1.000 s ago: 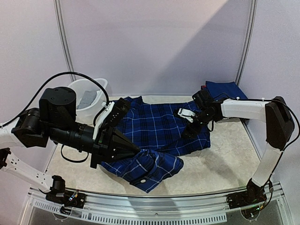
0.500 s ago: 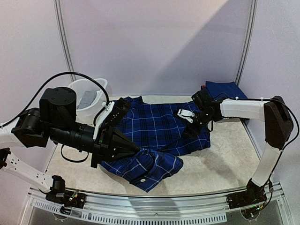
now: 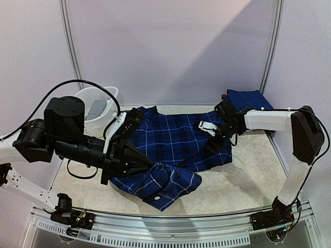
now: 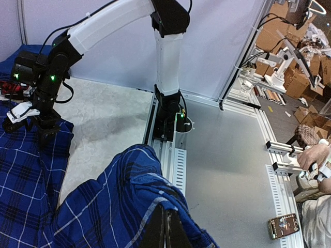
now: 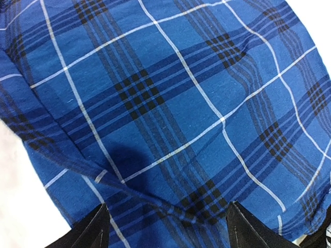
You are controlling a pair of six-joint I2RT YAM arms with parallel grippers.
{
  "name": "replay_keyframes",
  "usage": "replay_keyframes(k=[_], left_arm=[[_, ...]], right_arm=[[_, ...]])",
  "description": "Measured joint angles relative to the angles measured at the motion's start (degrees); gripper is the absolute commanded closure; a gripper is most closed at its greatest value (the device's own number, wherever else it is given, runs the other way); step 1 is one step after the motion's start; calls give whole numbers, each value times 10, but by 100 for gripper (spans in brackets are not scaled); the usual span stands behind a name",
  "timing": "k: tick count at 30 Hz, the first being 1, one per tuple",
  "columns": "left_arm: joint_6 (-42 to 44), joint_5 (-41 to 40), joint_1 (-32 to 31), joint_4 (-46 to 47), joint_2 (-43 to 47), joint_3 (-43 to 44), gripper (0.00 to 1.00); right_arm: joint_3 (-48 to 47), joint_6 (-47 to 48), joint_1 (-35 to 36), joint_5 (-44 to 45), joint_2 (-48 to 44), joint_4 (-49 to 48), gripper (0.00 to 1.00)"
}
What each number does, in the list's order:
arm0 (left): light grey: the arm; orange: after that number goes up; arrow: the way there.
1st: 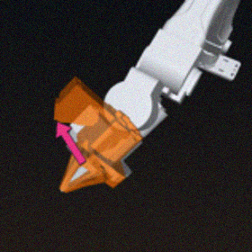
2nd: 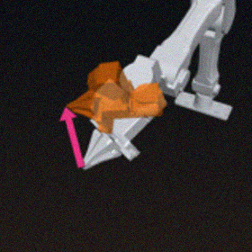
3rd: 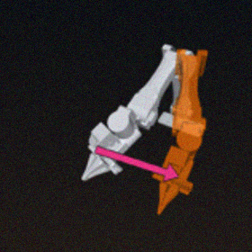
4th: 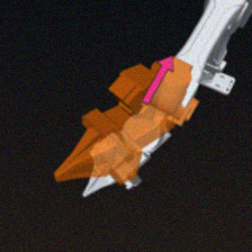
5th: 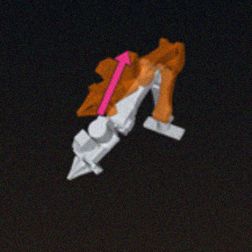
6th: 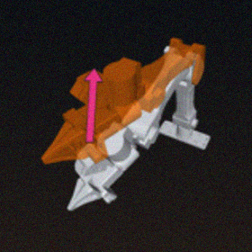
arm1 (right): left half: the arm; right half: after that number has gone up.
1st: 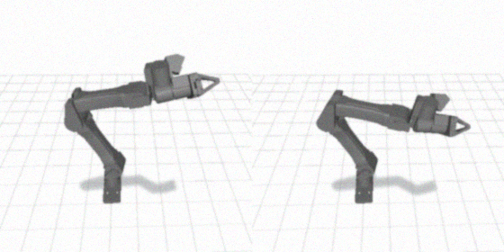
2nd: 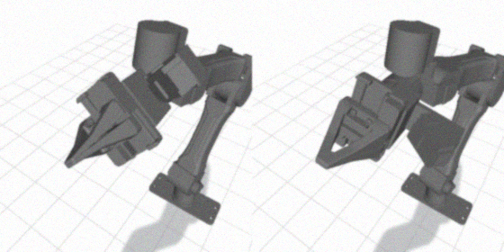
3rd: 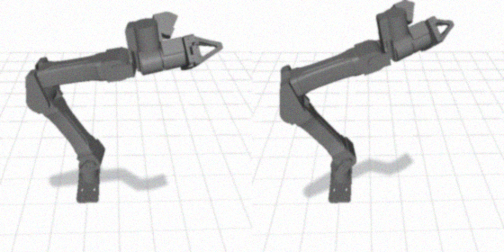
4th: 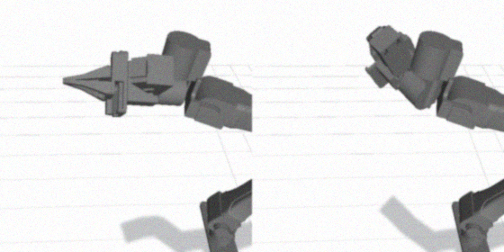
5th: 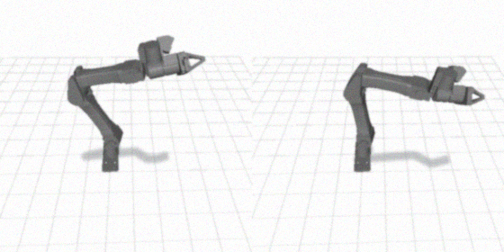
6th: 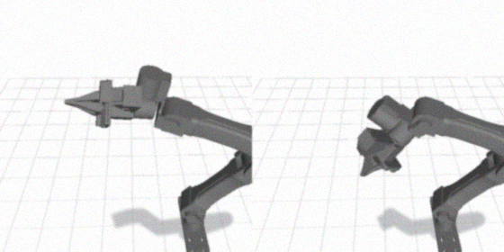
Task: Fold and stack the mixed laundry pile
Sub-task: Smooth out the flattened shirt at the center of the board.
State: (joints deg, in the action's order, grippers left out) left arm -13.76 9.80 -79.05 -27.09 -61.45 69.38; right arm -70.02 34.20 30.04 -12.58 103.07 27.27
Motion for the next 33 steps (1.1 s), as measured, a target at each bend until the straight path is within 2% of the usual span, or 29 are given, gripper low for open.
replay_keyframes(k=[5,15,20,23,26,28,33], left_arm=[[0,0,1,-2,0,0,100],[0,0,3,-2,0,0,100],[0,0,5,-2,3,-6,100],[0,0,6,-2,5,-8,100],[0,0,6,-2,5,-9,100],[0,0,7,-2,5,-9,100],[0,0,11,-2,10,-10,100]], right_arm=[[-17,2,0,0,35,6,25],[-17,2,9,-4,42,20,35],[-17,-2,19,-7,43,19,53],[-17,-6,22,-6,44,19,67],[-17,-5,22,-4,44,18,87],[-17,-10,22,-4,44,20,97],[-17,-14,24,-4,44,28,100]])
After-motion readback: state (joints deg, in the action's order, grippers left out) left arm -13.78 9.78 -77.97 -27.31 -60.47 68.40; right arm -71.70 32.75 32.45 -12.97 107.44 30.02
